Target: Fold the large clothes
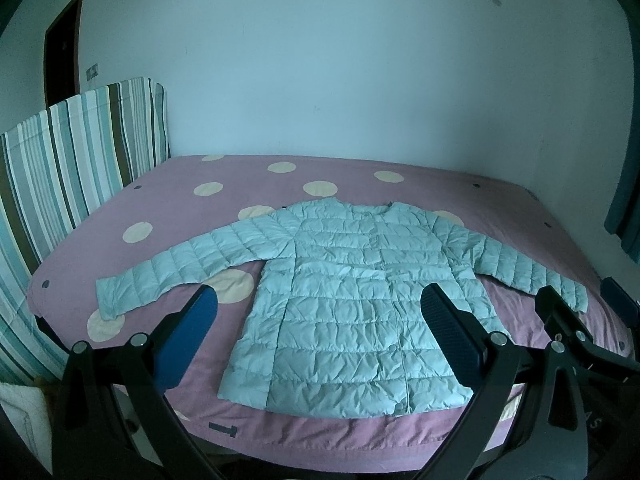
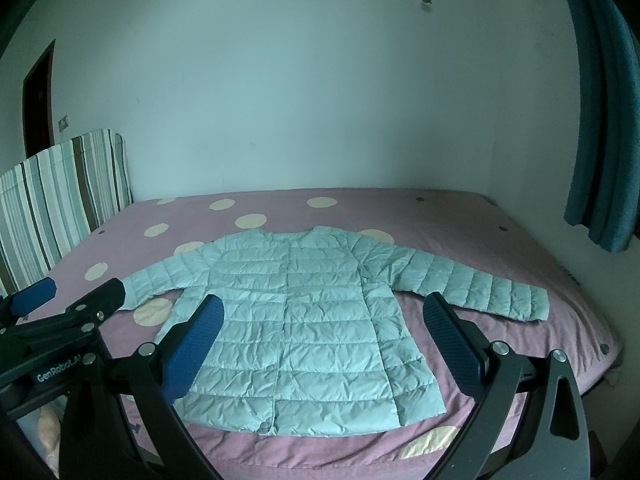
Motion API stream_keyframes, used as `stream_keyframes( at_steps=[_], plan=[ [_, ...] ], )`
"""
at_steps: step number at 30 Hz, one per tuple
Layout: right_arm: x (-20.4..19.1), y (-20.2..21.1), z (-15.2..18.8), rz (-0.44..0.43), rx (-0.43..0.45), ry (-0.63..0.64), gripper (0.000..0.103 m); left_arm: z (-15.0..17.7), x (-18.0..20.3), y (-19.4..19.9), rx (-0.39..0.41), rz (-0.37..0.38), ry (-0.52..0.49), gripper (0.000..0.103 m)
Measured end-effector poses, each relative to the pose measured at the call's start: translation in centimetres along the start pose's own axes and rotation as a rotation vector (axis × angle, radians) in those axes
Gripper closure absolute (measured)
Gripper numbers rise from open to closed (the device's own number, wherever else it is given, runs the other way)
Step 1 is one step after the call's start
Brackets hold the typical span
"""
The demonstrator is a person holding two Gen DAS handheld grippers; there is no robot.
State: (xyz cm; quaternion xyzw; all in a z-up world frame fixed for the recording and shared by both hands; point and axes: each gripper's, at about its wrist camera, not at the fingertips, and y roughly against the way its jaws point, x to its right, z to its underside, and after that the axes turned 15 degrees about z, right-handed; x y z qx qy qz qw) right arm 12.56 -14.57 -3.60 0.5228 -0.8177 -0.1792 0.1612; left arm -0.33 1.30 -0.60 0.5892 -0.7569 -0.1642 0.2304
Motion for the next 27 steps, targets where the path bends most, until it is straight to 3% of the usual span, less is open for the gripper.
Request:
stream_keyframes(
  at_steps=[8,16,18,22,25,27],
  plan=[
    [-0.2,-1.6,0.1,-0.015,-0.040,-0.012,0.004,0.1,-1.1,-2.2,-0.040,0.024,0.008,0.002],
    [1.0,-7.2,0.8,-0.007,-0.133,-0.091,0.004,0.1,-4.3,-7.9,-0.115,0.023,0.080,0.002],
    [2.2,-10.0,1.3,0.002,-0.174,-0.146,0.004,0.1,-5.8,-9.7,-0.155,0.030,0.123,0.002],
    [7.0,-16.4,2.4,0.073,-0.279,-0.281,0.004,0.9,-9.9,-14.1,-0.221,-0.026,0.192,0.002],
    [10.9,-19.7,3.3,0.125,-0.299,-0.381,0.004,1.6,-13.7,-17.0,-0.247,-0.099,0.258,0.002],
    [14.0,-21.9,3.6,0.210,-0.310,-0.429,0.006,2.1,-15.9,-18.3,-0.246,-0.160,0.294,0.002]
  ],
)
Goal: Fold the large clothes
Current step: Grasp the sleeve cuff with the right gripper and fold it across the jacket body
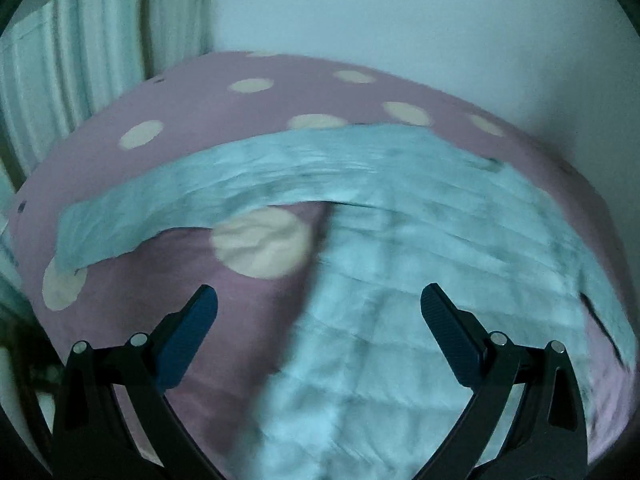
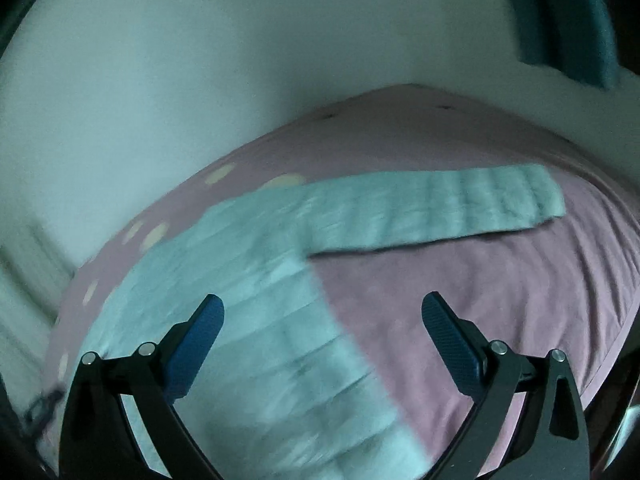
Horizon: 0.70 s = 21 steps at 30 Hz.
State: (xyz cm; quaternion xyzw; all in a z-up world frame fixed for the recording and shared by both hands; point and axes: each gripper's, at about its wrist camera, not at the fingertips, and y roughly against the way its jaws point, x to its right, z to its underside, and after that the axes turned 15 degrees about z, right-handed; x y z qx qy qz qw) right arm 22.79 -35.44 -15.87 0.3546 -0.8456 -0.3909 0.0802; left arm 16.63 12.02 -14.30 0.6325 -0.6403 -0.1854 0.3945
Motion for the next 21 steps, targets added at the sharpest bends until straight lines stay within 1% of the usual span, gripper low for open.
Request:
stream_keyframes(
  at_steps=[1,2,3,4,5,7,10,11,13,17,21],
  plan=[
    [1.2,-1.2,-0.8,0.026,-0.007,-0.024,0.007,-0.3,-1.3,-0.9,-0.001,-0.042,0.021,0.002],
    [2.0,-2.0,-1.4,0.045,-0.009,-0.047,0.016,-0.5,-2.5,-1.6,0.000,-0.071,0.038,0.002],
    [3.0,-2.8,-1.9,0.074,-0.013,-0.072,0.035,-0.7,-3.8,-2.3,0.000,-0.105,0.062,0.002],
    [4.2,-3.8,-2.5,0.114,-0.029,-0.102,0.042,-0.9,-4.9,-2.8,-0.001,-0.124,0.082,0.002],
    [5.5,-4.7,-3.0,0.122,-0.048,-0.142,0.044,-1.0,-5.7,-3.1,-0.004,-0.142,0.099,0.002],
    [8.6,-6.4,-3.7,0.106,-0.078,-0.249,0.044,-1.2,-7.8,-3.8,0.007,-0.174,0.137,0.002],
    [11.6,-8.1,-4.1,0.121,-0.103,-0.355,0.043,-1.4,-10.3,-4.7,0.017,-0.197,0.177,0.002],
    [12.7,-8.8,-4.2,0.139,-0.108,-0.389,0.041,-1.4,-11.1,-5.0,0.021,-0.205,0.195,0.002],
    [13.9,-9.7,-4.1,0.159,-0.119,-0.427,0.039,-1.5,-11.8,-5.8,0.020,-0.228,0.220,0.002],
    [15.9,-11.9,-4.5,0.173,-0.135,-0.488,0.039,-1.7,-12.8,-6.8,0.016,-0.256,0.225,0.002],
    [17.1,-14.3,-4.5,0.144,-0.163,-0.562,0.039,-1.2,-13.9,-7.9,-0.030,-0.272,0.274,0.002]
  ],
)
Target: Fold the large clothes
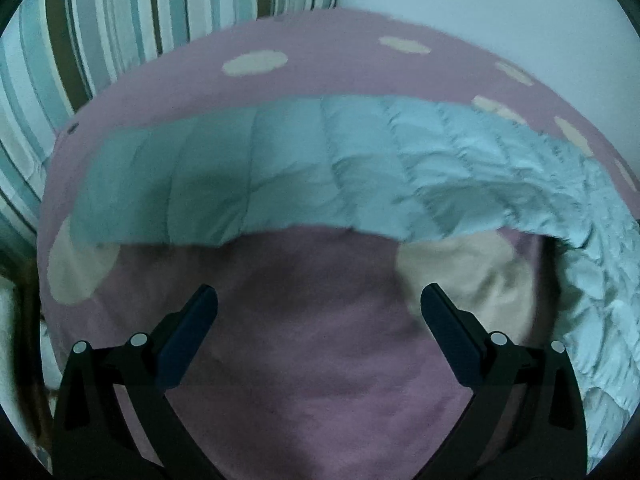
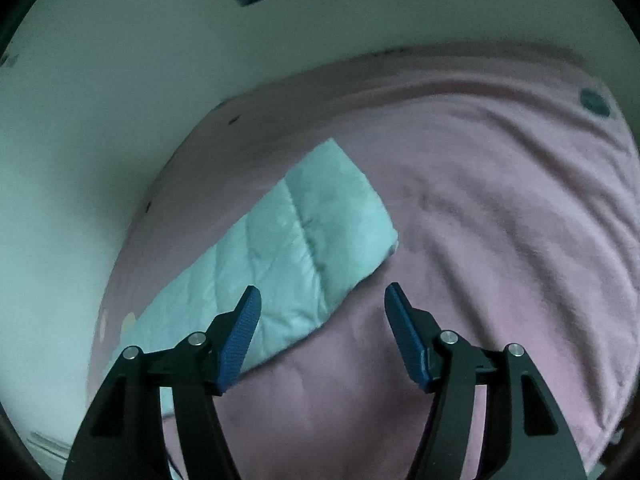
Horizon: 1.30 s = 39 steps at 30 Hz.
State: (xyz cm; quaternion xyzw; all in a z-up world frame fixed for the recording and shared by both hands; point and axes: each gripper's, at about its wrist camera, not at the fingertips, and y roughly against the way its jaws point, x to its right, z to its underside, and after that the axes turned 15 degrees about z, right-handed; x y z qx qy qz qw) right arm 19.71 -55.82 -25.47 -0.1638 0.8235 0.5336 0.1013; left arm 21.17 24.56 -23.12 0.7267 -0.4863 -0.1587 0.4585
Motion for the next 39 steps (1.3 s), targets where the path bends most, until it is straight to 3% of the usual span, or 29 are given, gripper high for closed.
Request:
stream_keyframes(
  at_steps=[7,9,12,16,22,31,39],
  plan=[
    [0.3,-1.7,-1.3,-0.012,0.021,-0.057,0.043,0.1,0.3,-0.4,0.017,-0.068,-0.040,0.002],
    [-0.2,-2.3,-1.8,-0.006,0.027,-0.052,0.070,0.3,0.4,-0.4,0.020,-0.076,-0.047,0.002],
    [-0.6,-2.3,-2.0,-0.034,0.013,-0.045,0.090,0.5,0.4,-0.5,0.023,-0.090,-0.063,0.002],
    [-2.8,-0.2,-2.4,-0.041,0.093,0.040,0.093,0.7,0.6,-0.5,0.039,-0.112,-0.078,0.002],
    [-9.0,3.5,0.4,-0.102,0.171,0.219,0.093,0.7,0.2,-0.5,0.039,-0.091,-0.061,0.002],
    [-21.2,7.5,8.7,-0.251,0.174,0.498,0.094,0.8,0.5,-0.2,0.049,-0.137,-0.116,0.002],
    [-30.2,9.3,19.3,-0.378,0.110,0.714,0.094,0.8,0.6,-0.5,0.043,-0.146,-0.120,0.002]
  ],
)
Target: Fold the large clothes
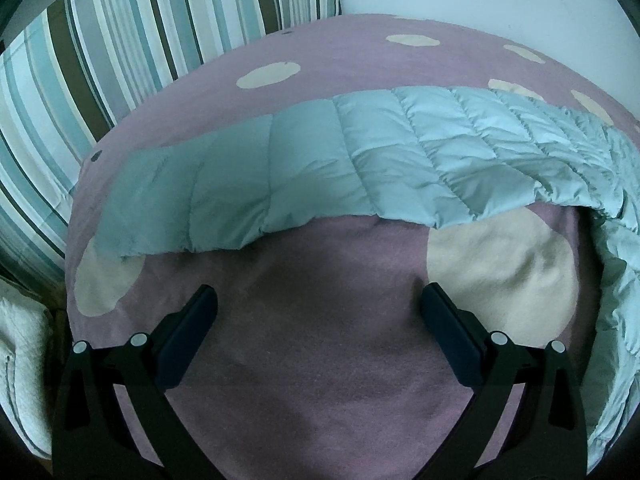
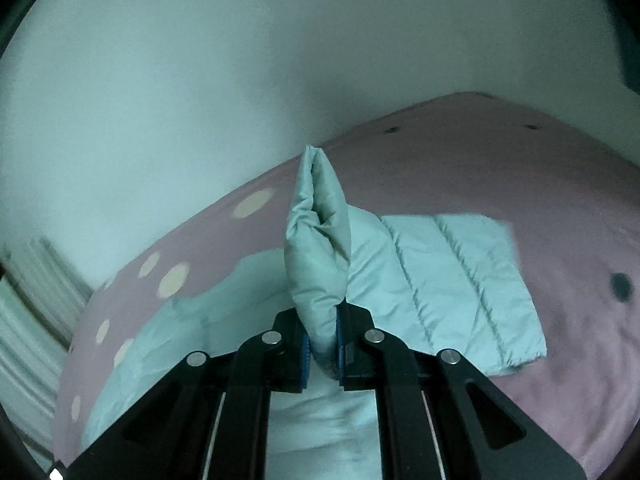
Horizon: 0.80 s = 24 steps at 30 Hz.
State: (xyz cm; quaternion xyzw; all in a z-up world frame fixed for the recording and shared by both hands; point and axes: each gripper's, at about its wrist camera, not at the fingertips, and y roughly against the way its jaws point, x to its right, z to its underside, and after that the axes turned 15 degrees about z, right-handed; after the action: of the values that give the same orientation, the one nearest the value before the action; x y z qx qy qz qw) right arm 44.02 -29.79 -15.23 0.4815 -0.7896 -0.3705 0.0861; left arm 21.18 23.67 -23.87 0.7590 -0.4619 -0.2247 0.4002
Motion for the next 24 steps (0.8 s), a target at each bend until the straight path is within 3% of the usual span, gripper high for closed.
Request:
stream_keyframes(
  at_steps=[14,24],
  plan=[
    [-15.1,-1.4,7.4,-0.174,-0.141,0.278,0.094,0.2,0.0,-0.2,0.000,-0.002,-0.002,0.002],
    [-20.7,-2.9,12.1,-0.215,-0.251,0.430,0.094,0.6,-0.1,-0.4,-0.001,0.006,0.006,0.002]
  ],
)
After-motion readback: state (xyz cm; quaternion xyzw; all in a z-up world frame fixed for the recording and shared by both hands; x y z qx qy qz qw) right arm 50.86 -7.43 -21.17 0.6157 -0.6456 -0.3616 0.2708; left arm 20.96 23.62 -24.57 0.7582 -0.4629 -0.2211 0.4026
